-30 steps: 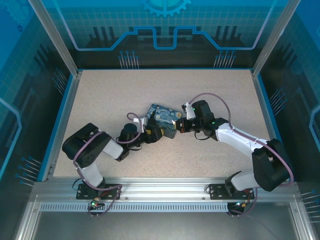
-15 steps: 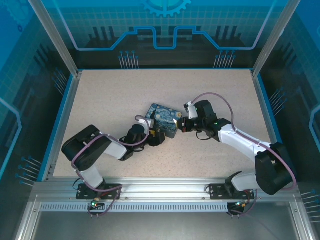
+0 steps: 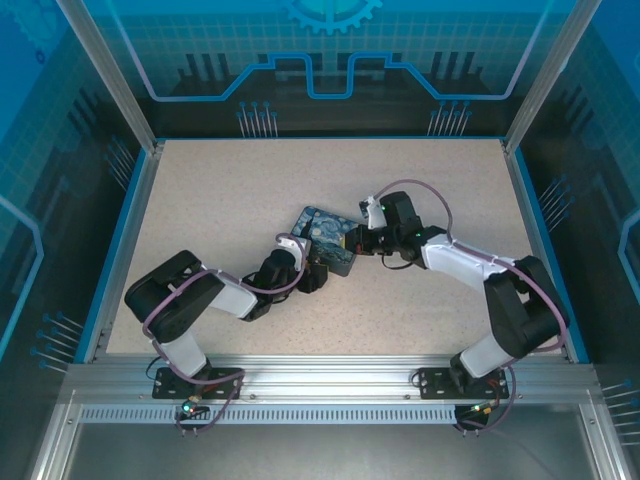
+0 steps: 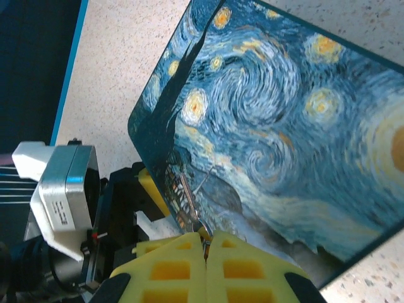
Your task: Unlock a padlock with a key
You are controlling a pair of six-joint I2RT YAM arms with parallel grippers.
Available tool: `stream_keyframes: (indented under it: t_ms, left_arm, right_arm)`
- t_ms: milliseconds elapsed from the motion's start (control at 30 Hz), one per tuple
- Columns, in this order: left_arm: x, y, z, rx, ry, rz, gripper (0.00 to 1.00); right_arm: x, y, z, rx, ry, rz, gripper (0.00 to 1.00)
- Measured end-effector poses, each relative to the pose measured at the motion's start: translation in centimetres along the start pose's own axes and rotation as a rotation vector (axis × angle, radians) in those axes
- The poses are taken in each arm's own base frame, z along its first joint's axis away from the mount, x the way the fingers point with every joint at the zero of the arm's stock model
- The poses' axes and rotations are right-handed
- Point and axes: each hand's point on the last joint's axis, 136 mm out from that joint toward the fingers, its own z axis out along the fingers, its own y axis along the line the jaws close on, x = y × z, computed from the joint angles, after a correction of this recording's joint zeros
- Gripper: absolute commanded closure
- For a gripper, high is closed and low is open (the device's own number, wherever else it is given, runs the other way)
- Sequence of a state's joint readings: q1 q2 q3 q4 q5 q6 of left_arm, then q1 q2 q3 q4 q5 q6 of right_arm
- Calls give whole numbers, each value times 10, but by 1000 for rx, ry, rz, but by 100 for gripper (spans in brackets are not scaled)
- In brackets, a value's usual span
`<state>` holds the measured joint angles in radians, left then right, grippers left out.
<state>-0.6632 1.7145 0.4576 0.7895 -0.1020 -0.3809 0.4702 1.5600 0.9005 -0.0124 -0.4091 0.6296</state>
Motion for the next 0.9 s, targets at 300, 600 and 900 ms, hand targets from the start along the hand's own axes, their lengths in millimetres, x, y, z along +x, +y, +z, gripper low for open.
stream_keyframes:
  t_ms: [300,600,900]
  left_arm:
    - [-1,2,2,-14,-4,25,34]
    - [-1,2,3,-17,-4,26,33]
    - [-1,2,4,-29,-14,50,31]
  right_arm:
    - [-3,-4,16,-16,25,62,100]
    - [-8,-18,21,-27,28,126,100]
    - [-9,-23,25,-36,29,147,100]
